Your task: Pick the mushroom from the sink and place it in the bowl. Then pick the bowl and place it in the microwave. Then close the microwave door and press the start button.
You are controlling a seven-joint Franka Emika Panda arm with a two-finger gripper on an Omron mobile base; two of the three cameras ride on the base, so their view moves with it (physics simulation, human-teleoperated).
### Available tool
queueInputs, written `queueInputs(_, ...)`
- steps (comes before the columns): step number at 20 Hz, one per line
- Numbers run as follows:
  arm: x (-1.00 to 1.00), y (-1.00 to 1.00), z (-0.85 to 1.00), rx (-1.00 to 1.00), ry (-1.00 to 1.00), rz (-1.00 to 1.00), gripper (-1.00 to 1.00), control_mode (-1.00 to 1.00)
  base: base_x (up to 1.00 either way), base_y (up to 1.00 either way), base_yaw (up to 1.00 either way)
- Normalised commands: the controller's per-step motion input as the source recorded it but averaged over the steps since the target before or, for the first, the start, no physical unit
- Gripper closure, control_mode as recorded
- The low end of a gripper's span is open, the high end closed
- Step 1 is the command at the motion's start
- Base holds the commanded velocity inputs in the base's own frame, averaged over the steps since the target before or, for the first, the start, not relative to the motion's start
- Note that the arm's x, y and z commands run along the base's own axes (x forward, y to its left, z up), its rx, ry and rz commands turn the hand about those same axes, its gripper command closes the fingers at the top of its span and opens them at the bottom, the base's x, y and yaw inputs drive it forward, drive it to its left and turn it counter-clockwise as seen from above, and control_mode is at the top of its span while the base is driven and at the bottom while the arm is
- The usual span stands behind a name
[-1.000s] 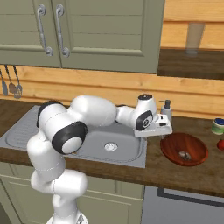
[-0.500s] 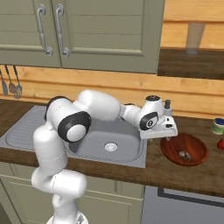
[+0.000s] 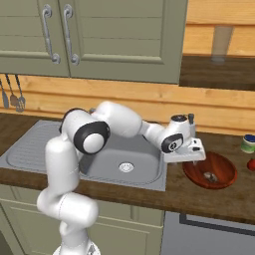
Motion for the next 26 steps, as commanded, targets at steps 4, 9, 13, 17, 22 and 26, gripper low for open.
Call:
queueInputs(4, 0.01, -0.15, -0.31, 0.01, 0.00, 0.00, -1.00, -1.00, 0.00, 0.00, 0.00)
queueInputs(9, 0.00, -0.17, -0.27, 0.02, 0.00, 0.00, 1.00, -1.00, 0.00, 0.00, 0.00)
queueInputs(13, 0.01, -0.16, -0.08, 0.03, 0.00, 0.00, 1.00, -1.00, 0.00, 0.00, 0.00)
queueInputs(17, 0.01, -0.05, 0.00, 0.01, 0.00, 0.00, 1.00, -1.00, 0.00, 0.00, 0.00)
queueInputs(22, -0.06, 0.00, 0.00, 0.00, -0.03, 0.00, 1.00, -1.00, 0.00, 0.00, 0.00)
queueInputs(26, -0.18, 0.30, 0.03, -0.09, -0.09, 0.06, 1.00, -1.00, 0.00, 0.00, 0.00)
